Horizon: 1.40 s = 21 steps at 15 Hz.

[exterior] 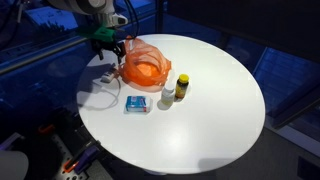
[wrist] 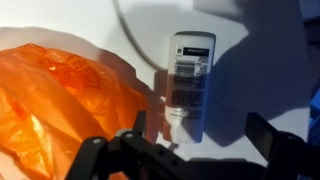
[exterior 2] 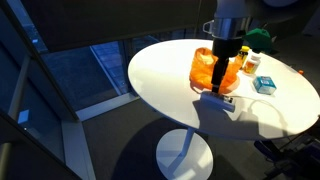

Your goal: Remove the roll on stick from the plastic bag and put it on the table

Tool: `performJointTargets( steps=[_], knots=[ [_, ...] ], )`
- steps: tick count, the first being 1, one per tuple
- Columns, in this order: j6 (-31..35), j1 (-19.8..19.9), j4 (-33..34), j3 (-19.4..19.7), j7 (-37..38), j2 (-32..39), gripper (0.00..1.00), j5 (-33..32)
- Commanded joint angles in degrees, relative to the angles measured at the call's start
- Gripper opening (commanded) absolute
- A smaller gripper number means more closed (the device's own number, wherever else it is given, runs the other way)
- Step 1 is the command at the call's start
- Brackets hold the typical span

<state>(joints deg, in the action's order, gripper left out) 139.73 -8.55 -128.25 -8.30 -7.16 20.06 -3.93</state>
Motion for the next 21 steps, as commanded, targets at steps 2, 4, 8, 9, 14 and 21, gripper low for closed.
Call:
performJointTargets(
  steps=[2,4,8,9,14,21],
  knots=[
    [-5.81,0.2,1.28,1.06,0.71,-6.39,1.0,-2.13],
    [-8.86,0.49,2.36,1.78,1.06,-7.99,1.0,-2.7],
    [-15.26,1.62,4.0,3.07,1.13,-11.08,1.0,-2.7],
    [-16.7,2.15,4.23,3.39,0.85,-12.07,1.0,-2.1],
    [-21.1,4.59,4.02,5.11,0.96,-16.93,1.0,-1.41],
    [-24.73,7.11,3.85,7.11,1.08,-23.25,1.0,-1.33]
  ],
)
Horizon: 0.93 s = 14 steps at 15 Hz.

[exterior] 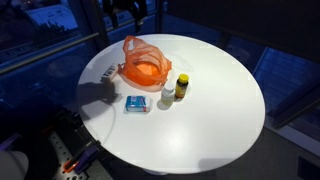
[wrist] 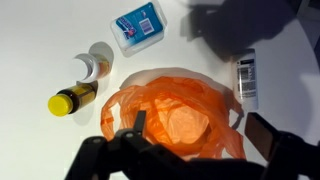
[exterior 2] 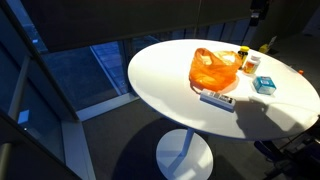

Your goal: Remove the roll on stick from the plastic bag and put it on the table

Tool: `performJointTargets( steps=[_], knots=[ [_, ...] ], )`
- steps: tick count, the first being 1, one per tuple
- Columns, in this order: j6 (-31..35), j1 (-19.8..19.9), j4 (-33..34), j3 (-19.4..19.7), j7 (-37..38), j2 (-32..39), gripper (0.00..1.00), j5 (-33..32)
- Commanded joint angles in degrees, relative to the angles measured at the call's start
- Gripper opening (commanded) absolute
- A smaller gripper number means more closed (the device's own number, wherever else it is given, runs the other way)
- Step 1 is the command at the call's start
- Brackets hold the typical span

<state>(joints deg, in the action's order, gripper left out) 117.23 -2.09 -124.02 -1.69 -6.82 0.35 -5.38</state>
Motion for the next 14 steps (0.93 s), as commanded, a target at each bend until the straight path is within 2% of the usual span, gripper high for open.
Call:
performJointTargets(
  steps=[1,8,14],
  knots=[
    [-2.68,0.9,-0.39,0.72,0.73,-4.59,1.0,0.05],
    [-3.72,1.69,0.34,1.97,0.14,-9.25,1.0,1.29],
    [-2.58,1.49,0.12,2.14,-0.04,-8.73,1.0,1.13]
  ],
)
